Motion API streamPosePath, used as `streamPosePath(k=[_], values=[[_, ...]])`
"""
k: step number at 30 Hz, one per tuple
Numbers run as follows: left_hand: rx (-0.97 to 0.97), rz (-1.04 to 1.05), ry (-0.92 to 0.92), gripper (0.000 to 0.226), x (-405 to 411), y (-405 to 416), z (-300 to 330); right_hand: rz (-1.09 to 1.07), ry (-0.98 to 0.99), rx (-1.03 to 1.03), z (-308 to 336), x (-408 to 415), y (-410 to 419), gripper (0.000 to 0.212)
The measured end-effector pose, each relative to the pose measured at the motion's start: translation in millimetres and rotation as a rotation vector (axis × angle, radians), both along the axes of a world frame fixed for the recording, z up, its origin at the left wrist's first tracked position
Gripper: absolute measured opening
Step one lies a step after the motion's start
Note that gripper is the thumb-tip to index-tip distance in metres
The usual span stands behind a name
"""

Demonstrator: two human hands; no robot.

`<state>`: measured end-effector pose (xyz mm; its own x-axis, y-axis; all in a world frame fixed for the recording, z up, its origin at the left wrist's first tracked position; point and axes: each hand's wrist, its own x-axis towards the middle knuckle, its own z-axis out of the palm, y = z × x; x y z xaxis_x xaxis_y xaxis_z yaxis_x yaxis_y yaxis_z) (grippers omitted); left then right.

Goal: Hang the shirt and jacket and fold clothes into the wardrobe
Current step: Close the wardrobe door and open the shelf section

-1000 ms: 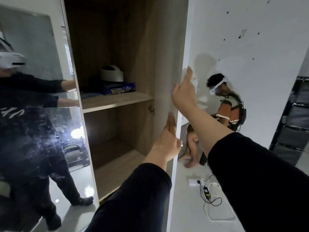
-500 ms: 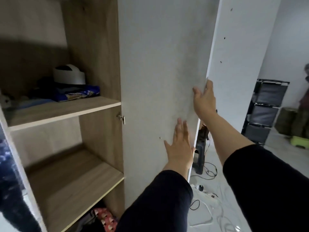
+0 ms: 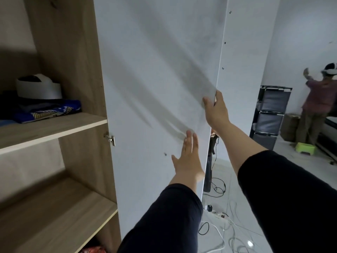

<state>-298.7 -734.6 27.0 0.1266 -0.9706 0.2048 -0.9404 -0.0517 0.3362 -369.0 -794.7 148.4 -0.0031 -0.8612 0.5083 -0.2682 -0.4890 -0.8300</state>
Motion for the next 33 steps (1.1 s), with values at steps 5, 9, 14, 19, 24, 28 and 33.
streamPosePath(k=[5,9,14,19,24,28,33], values=[[0.051,0.027,-0.107,0.101,33,25,19,-0.067,0.227,0.014,-14,-1,25,0.066],[0.032,0.143,-0.152,0.097,78,70,39,-0.222,0.530,-0.035,-33,11,58,0.066],[0.019,0.315,-0.237,0.092,138,144,57,-0.037,0.727,-0.040,-42,66,108,0.060],[0.049,0.562,-0.272,0.094,202,225,63,0.221,0.830,-0.134,-51,142,156,0.057],[0.027,0.810,-0.253,0.092,245,299,58,0.477,0.872,-0.232,-55,218,204,0.057],[0.067,1.028,-0.258,0.090,257,358,53,0.690,0.932,-0.353,-56,263,246,0.057],[0.111,1.301,-0.271,0.089,238,421,44,0.986,0.915,-0.510,-68,290,306,0.058]])
